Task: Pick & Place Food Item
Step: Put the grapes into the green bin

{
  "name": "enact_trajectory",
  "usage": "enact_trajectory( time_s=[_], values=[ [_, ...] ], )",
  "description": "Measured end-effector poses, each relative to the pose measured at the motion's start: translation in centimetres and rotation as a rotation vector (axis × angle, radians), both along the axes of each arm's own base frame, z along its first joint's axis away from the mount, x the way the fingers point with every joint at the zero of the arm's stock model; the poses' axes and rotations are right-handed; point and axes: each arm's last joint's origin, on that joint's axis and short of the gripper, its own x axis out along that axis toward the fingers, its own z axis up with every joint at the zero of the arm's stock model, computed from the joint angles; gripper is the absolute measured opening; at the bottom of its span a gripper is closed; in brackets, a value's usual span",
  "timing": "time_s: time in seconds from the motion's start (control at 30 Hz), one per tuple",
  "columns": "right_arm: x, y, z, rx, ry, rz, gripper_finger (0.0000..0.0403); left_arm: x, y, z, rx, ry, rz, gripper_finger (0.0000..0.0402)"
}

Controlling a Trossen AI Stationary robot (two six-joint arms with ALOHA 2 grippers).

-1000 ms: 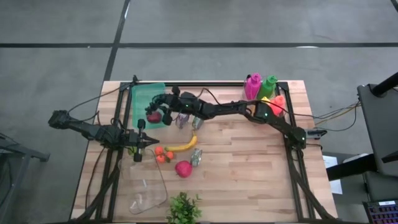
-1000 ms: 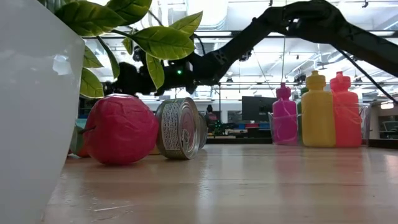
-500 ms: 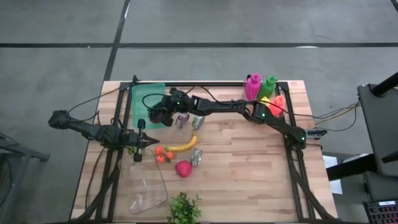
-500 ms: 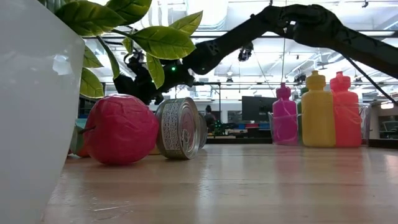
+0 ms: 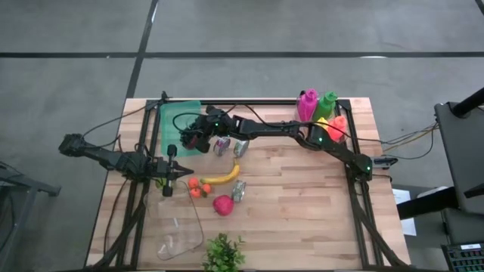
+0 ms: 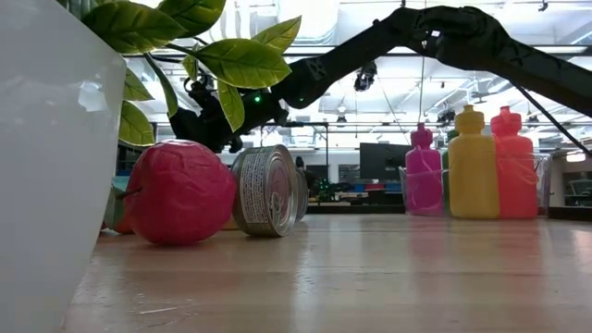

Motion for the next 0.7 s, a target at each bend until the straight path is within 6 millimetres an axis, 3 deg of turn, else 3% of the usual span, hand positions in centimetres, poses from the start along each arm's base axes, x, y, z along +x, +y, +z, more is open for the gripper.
enact_trajectory(
  time_s=[0.53,0.7],
  values=[
    [0.13,0.04,0.37,-0.023,-0.028,0.03,0.0139,0.0,0.0,0.0,0.003,0.0,0.0,0.0],
    [0.11,-0.07,0.37,-0.02,-0.029,0.027,0.0187,0.0,0.0,0.0,0.003,0.0,0.0,0.0]
  ],
)
